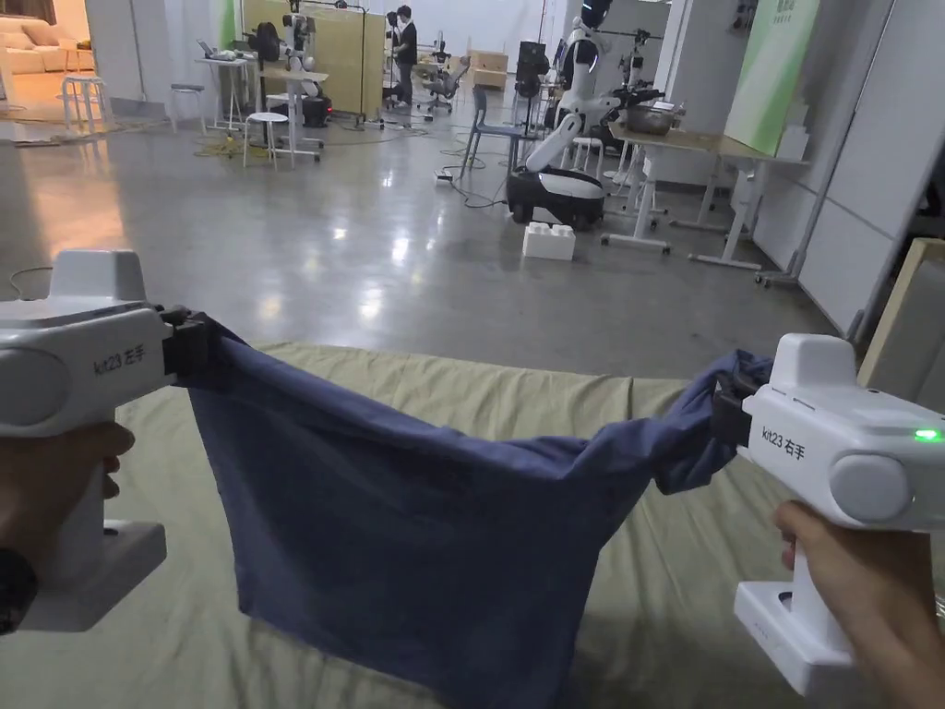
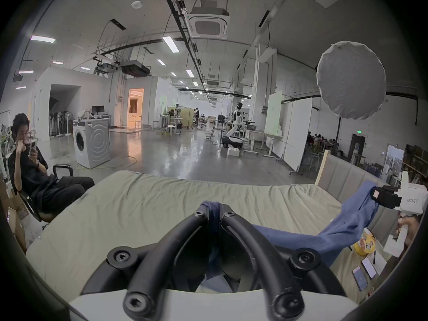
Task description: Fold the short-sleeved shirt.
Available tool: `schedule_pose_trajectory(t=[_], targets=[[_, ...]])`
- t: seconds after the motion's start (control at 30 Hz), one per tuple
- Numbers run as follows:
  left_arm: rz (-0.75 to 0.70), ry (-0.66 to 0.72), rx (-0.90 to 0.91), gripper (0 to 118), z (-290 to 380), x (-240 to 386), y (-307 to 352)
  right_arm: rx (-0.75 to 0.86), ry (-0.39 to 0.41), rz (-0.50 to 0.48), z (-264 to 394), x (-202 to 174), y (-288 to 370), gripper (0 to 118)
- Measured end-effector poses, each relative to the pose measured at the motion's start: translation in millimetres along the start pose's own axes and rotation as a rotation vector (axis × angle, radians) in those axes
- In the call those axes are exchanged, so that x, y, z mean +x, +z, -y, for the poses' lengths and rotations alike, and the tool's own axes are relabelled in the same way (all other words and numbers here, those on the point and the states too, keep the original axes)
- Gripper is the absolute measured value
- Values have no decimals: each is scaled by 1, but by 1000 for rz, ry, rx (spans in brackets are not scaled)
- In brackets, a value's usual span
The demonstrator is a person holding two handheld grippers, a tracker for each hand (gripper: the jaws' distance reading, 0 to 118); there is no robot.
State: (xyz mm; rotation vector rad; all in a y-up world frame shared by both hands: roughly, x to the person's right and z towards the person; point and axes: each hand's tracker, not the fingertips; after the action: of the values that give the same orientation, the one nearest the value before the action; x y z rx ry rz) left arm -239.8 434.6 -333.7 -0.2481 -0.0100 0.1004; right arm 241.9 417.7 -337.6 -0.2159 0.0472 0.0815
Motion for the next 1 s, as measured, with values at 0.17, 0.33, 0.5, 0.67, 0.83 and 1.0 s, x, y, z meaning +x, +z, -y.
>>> schedule_pose_trajectory(t=[0.17,0.33,0.5,0.67,0.83,1.0], targets=[[-15,21,14,7,-28,-10,-17,26,5,34,-39,2,-22,7],[-39,-3,37,7,-62,-9,-40,82,54,63,-82,1,-44,7],[-62,-21,50,7,-84,-8,-52,112,81,92,-116,1,-63,7],[-94,-51,83,7,-107,-3,-63,146,131,104,-141,-8,-69,7],[-90,-75,78,7,-97,-5,-72,154,149,124,-136,-13,-69,7],[-77,-86,45,7,-63,-5,-69,99,168,123,-98,-13,-70,7]])
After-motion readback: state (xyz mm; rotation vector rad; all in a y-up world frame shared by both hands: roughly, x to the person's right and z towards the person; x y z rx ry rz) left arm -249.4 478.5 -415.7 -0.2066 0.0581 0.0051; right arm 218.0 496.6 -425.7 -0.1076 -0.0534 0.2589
